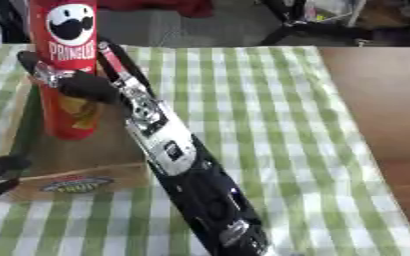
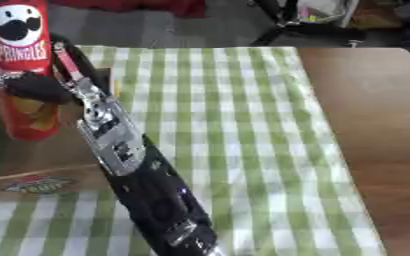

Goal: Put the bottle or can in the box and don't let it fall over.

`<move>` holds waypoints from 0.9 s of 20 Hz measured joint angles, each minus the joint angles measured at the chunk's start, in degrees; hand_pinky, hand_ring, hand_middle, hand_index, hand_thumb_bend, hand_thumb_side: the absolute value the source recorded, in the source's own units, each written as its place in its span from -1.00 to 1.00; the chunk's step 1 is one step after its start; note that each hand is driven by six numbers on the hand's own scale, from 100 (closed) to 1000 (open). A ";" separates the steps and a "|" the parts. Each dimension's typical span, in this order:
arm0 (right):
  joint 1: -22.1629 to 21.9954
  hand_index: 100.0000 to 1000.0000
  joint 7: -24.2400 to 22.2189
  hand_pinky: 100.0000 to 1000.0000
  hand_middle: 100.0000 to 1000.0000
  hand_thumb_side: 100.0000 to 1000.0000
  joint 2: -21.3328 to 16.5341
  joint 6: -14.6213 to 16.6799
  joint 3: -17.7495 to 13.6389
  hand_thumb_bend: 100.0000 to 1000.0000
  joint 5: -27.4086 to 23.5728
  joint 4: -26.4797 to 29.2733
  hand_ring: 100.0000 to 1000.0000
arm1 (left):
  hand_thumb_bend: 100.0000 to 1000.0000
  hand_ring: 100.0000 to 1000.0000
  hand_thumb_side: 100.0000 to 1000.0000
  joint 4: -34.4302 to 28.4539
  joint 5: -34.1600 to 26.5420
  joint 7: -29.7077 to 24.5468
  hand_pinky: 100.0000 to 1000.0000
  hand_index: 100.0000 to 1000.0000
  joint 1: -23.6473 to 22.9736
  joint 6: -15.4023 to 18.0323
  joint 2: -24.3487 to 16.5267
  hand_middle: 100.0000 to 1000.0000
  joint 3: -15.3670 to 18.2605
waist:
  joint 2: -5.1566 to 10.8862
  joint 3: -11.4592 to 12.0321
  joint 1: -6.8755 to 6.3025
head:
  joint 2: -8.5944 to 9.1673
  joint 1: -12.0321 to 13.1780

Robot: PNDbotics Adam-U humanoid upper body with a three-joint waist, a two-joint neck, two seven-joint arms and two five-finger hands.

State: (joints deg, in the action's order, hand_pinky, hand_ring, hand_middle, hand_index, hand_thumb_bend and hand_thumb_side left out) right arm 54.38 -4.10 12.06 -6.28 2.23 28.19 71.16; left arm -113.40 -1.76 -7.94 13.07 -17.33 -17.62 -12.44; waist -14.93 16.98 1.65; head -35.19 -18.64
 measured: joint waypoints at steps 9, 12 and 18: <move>-0.06 1.00 -7.22 1.00 1.00 0.37 -0.04 -1.47 -0.17 -1.00 6.11 -0.66 1.00 | -1.00 1.00 0.74 0.00 0.00 -0.02 0.89 0.62 0.01 0.16 0.05 0.44 0.04 | 0.01 -0.31 -0.02 | 0.00 0.38; -0.48 1.00 -9.11 1.00 1.00 0.27 -0.04 -2.29 -0.45 -1.00 7.51 -0.49 1.00 | -1.00 1.00 0.75 0.00 0.01 -0.02 0.89 0.62 0.01 0.18 0.08 0.44 0.10 | 0.01 -0.36 -0.02 | 0.00 0.49; -0.75 1.00 -13.55 1.00 1.00 -0.37 -0.04 -3.73 -0.55 -1.00 9.38 0.57 1.00 | -1.00 1.00 0.82 0.00 0.02 0.15 0.89 0.63 0.03 0.36 0.33 0.44 0.34 | 0.01 -0.43 -0.05 | 0.00 0.88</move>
State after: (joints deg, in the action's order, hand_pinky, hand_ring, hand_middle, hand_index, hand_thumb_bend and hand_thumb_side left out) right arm 53.63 -17.65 12.01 -10.01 1.68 37.57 71.73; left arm -113.40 -1.74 -7.79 13.09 -16.97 -17.29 -12.10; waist -14.92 16.55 1.60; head -35.19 -17.76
